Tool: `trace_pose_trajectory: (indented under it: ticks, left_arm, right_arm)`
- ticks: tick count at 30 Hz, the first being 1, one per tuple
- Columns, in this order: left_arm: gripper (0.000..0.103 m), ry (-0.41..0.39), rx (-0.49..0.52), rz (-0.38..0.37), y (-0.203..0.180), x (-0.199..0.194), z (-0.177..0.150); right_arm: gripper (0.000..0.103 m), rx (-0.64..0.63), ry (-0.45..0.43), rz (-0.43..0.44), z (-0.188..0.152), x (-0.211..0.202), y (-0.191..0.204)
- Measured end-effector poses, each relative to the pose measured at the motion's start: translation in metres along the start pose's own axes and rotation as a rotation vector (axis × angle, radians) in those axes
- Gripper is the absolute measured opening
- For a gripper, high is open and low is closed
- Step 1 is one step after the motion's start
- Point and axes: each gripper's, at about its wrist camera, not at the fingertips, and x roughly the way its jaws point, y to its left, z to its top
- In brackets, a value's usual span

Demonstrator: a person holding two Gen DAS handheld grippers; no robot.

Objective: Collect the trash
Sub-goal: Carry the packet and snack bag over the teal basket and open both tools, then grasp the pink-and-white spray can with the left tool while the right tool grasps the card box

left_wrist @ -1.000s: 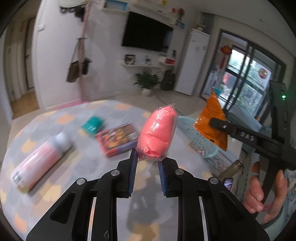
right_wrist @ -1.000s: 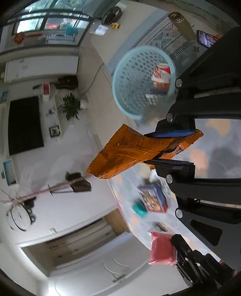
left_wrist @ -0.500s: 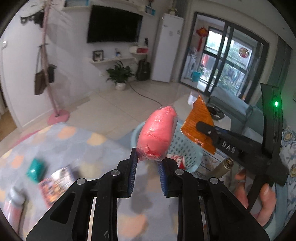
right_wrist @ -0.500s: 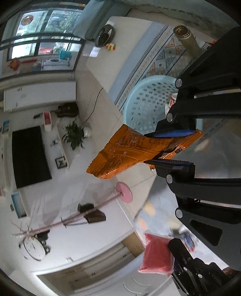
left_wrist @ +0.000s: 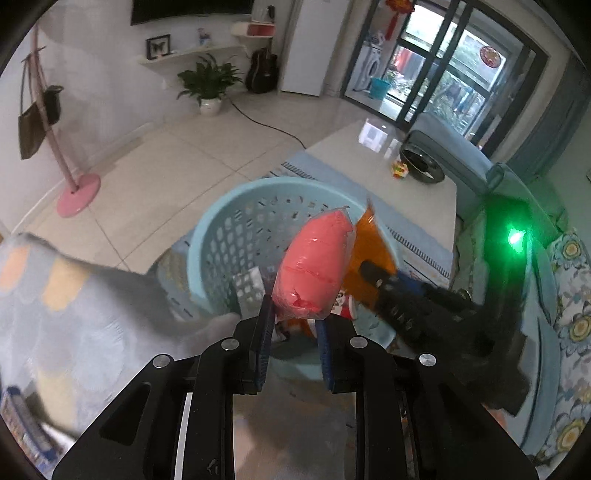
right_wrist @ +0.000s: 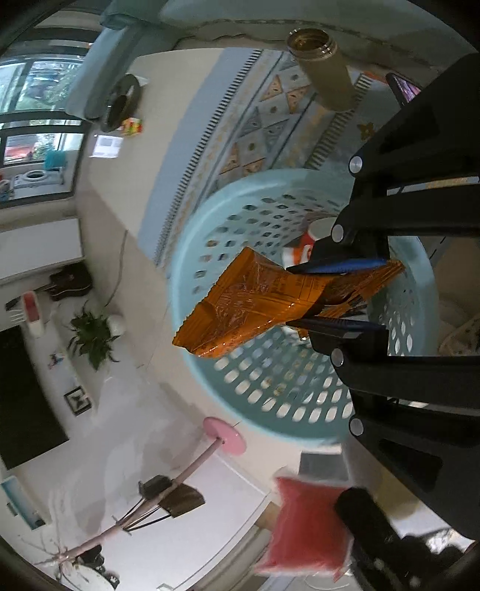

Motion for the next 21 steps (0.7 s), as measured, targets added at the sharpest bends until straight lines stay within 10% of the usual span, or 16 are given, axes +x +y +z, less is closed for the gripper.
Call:
trace_pose_trajectory:
  ticks: [3, 6, 21]
  left_arm:
    - [0.047, -0.023, -0.03, 0.011, 0.007, 0.0, 0.002]
    - [0.048, -0.04, -0.041, 0.012, 0.011, -0.008, 0.003]
    - [0.052, -0.218, -0.078, 0.035, 0.018, -0.112, -0.029]
  right_arm:
    - [0.031, -0.016, 0.012, -0.003, -0.002, 0.008, -0.001]
    - [0.057, -0.015, -0.002, 0.003, -0.003, 0.005, -0.005]
    - [0.057, -0.099, -0.119, 0.068, -0.012, -0.078, 0.027]
